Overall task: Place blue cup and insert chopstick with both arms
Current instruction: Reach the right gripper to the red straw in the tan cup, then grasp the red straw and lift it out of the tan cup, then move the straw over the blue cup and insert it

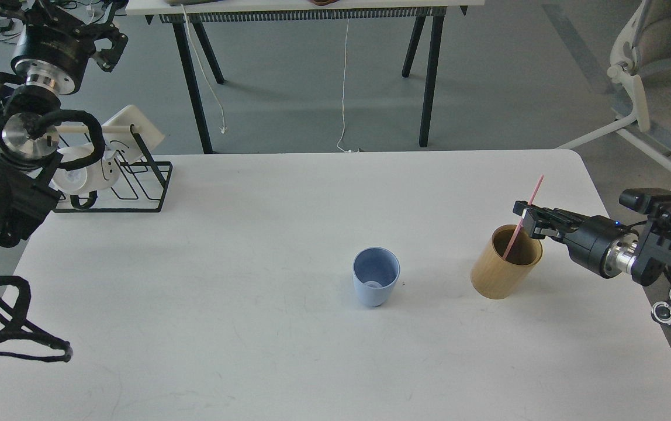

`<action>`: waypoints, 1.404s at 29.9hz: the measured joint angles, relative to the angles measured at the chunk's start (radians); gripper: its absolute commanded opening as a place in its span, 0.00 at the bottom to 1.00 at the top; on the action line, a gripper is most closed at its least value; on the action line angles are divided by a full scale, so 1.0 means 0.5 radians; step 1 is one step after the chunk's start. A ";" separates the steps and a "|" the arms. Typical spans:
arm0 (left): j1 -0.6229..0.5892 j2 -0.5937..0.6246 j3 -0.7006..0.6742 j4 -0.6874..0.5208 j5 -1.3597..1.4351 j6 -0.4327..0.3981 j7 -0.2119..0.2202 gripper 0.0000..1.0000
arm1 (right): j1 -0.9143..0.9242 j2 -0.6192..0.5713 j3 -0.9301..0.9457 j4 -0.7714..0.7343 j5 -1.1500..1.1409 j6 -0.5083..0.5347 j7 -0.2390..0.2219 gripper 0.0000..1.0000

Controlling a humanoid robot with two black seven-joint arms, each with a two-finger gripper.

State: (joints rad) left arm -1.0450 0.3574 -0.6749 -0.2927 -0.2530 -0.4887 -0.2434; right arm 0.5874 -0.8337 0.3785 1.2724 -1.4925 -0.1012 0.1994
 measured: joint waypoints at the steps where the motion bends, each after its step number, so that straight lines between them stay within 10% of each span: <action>1: -0.002 0.000 0.000 0.000 0.000 0.000 0.000 1.00 | 0.003 -0.008 0.002 0.020 0.001 0.000 0.000 0.06; 19: -0.015 0.000 0.004 -0.007 0.000 0.000 -0.001 1.00 | 0.595 -0.610 0.024 0.615 0.018 0.198 0.002 0.06; 42: -0.013 0.001 0.028 0.003 0.006 0.000 -0.001 1.00 | 0.737 0.209 -0.205 0.515 0.043 0.338 -0.040 0.05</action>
State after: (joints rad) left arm -1.0517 0.3577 -0.6611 -0.2914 -0.2500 -0.4887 -0.2439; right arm 0.9557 -0.7290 0.2757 1.5300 -1.4709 0.0679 0.1796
